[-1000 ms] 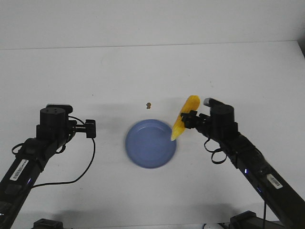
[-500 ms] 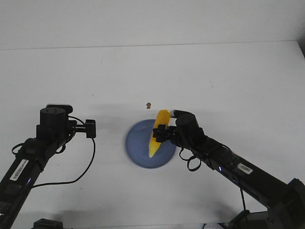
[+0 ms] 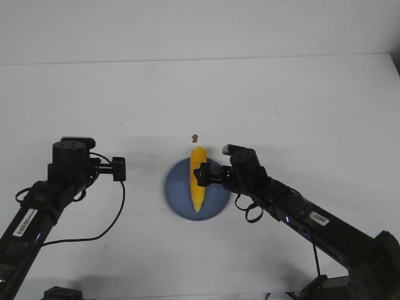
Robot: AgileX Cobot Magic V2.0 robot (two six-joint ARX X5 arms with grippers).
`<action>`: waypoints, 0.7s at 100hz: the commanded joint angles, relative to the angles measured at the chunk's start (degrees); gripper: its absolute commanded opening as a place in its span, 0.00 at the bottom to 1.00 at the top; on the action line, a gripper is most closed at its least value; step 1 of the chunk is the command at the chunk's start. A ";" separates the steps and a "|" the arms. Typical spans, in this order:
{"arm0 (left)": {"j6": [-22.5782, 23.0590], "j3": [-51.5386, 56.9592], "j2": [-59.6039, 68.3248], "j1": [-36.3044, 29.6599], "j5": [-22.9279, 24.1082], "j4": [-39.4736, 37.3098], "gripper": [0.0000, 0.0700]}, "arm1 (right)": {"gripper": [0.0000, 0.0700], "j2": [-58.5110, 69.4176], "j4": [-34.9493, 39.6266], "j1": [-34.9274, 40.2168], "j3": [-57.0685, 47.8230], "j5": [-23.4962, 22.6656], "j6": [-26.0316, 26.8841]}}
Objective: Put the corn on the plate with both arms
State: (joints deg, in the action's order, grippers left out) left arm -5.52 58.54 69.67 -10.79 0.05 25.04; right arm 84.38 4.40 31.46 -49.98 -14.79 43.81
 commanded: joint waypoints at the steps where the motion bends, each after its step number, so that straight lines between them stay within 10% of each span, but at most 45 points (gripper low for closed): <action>1: -1.07 0.81 0.20 -0.07 -0.07 0.22 1.00 | 1.00 -2.51 -0.24 -0.07 -1.14 0.70 -1.27; 41: -1.40 0.81 -6.43 1.03 0.15 0.52 1.00 | 1.00 -29.46 16.85 -12.98 -1.14 22.49 -26.21; 70: -1.44 -1.16 -18.49 1.18 0.44 -0.22 1.00 | 1.00 -47.95 25.35 -22.25 -0.44 24.00 -39.91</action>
State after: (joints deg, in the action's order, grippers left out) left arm -6.79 58.13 52.49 -9.58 0.21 25.23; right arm 38.17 28.91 9.80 -50.11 9.19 8.86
